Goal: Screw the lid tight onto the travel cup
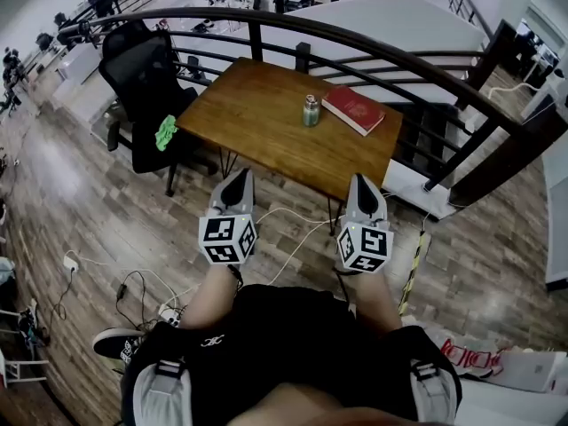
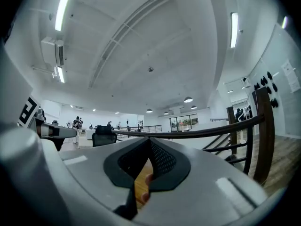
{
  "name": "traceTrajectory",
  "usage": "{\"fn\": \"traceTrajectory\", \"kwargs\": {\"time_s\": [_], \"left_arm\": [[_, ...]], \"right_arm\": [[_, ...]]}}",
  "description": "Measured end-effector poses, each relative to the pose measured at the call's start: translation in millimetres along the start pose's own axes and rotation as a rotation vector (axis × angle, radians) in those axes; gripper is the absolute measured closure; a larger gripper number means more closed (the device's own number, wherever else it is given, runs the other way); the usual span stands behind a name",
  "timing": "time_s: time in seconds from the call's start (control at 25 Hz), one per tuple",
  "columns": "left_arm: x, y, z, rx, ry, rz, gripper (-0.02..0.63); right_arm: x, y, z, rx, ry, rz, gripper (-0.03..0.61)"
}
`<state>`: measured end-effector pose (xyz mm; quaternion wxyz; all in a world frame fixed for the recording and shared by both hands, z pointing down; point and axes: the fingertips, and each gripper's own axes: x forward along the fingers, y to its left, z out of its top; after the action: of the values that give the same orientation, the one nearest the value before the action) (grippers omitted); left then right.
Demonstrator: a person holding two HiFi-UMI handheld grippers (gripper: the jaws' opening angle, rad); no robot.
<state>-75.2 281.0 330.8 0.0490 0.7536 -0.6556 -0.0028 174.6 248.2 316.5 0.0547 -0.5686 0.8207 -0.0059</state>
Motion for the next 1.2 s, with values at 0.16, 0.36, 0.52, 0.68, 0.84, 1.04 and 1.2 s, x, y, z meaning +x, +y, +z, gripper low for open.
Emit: {"fn": "traceTrajectory", "kwargs": {"time_s": [0.16,0.36,0.52,0.68,0.84,1.04,1.2], "left_arm": [[0,-21,-8,0.026,0.007,0.011,0.56],[2,-42,-24,0.034,0.043,0.009,0.56],[6,-49,-23,0.056,0.041,0.009,0.56],[15,-52,-20,0.054,0.042,0.007,0.56],[29,-52,-17,0.072,0.029,-0.004,0.56],[55,-45,-13,0.064,0.006,-0.021,0.56],[73,-32,-15,0.046,0.008,-0.024,0.56]], "right_arm": [[-6,-16,-4,-0.013,0.013,0.013,0.578],[-9,-19,-5,-0.023,0.011,0.04,0.578],[-5,-25,-10,-0.006,0.02,0.045,0.578],[3,-31,-10,0.0,0.02,0.047,0.578],[14,-39,-11,-0.004,0.013,0.036,0.578],[41,-45,-11,-0.012,0.001,0.018,0.578],[63,-42,-15,-0.028,0.007,0.022,0.578]]}}
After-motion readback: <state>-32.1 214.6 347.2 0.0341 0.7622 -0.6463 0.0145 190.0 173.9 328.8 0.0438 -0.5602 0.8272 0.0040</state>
